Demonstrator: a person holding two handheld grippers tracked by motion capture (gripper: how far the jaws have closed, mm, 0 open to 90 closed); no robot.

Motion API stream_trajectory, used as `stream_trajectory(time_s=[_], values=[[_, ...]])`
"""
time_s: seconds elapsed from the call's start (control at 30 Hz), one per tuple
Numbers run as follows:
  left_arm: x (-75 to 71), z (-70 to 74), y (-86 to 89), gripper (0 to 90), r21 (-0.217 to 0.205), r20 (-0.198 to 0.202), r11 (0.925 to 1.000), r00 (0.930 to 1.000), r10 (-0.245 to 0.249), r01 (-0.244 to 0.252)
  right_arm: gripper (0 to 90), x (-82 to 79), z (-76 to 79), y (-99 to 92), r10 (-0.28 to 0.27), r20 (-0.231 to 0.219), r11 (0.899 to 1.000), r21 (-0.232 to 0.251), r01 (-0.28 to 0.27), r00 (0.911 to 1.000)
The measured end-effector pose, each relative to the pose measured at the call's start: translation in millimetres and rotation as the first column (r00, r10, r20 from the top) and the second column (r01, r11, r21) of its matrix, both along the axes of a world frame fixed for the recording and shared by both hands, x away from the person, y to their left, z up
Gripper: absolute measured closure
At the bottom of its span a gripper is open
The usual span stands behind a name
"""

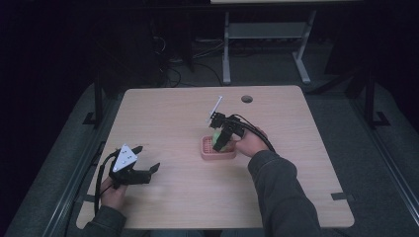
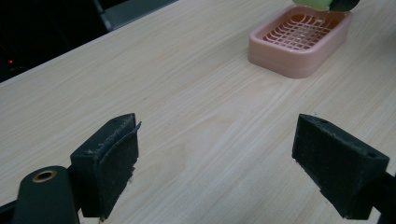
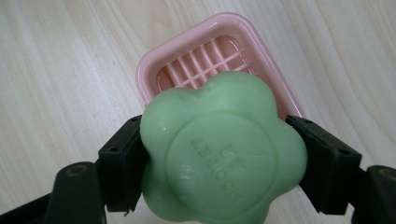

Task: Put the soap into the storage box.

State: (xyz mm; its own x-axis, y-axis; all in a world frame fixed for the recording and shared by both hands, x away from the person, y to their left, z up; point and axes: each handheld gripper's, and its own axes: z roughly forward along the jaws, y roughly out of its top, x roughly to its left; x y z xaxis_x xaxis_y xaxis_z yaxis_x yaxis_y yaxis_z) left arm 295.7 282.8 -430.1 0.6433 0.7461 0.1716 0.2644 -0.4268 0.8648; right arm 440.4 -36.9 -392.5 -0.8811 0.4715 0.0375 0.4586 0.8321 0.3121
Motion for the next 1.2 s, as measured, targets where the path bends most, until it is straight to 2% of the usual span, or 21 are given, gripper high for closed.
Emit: stream_trajectory(time_s=[0.33, 0.83, 1.2], values=[[0.3, 0.2, 0.5, 14.1, 0.005, -0.003, 1.0000, 1.0000, -0.002, 0.002, 25.8, 5.7, -12.6, 7.1, -0.019, -0.013, 1.000, -0.022, 0.018, 0.9997], [0.2, 0.3, 0.6, 14.1, 0.002, -0.003, 1.0000, 1.0000, 0.000, 0.000, 25.7, 10.5, -19.0, 7.3, -0.040, -0.028, 0.999, -0.018, 0.040, 0.9988], [0.1, 0.5, 0.7, 14.1, 0.002, -0.002, 1.0000, 1.0000, 0.001, -0.001, 25.6, 11.6, -20.1, 8.3, -0.044, -0.017, 0.999, -0.022, 0.043, 0.9989]])
